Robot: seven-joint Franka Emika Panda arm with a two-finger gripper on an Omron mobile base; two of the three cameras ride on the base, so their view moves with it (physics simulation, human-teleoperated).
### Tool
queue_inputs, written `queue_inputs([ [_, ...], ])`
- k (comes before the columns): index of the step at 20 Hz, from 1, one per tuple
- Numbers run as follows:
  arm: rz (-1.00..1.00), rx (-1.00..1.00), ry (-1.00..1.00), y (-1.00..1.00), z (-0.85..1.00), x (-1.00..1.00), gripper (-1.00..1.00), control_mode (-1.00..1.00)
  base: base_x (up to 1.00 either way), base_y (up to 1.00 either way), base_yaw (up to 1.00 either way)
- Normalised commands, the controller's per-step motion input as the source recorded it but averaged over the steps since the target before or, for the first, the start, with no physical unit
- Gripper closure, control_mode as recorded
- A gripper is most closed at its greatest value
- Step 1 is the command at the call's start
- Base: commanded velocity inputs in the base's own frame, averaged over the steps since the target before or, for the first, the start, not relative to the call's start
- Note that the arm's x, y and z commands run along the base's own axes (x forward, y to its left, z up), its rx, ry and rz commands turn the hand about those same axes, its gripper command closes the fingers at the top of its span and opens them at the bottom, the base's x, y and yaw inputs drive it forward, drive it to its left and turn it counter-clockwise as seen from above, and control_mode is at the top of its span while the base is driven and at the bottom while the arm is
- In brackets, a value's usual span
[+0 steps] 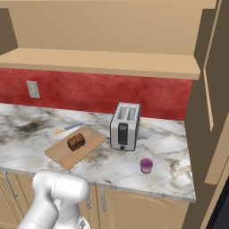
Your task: Pick the bread, place it on the cutting board, pick the jam, place it on the counter, and close the cabinet.
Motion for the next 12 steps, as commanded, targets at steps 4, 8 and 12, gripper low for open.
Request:
queue_inputs([
  [4,0.01,0.0,0.0,0.2,0.0,0.0,-1.0,-1.0,0.0,0.0,0.0],
  [8,0.01,0.0,0.0,0.16,0.0,0.0,-1.0,-1.0,0.0,0.0,0.0],
  [12,0.01,0.0,0.0,0.18,0.0,0.0,-1.0,-1.0,0.0,0.0,0.0],
])
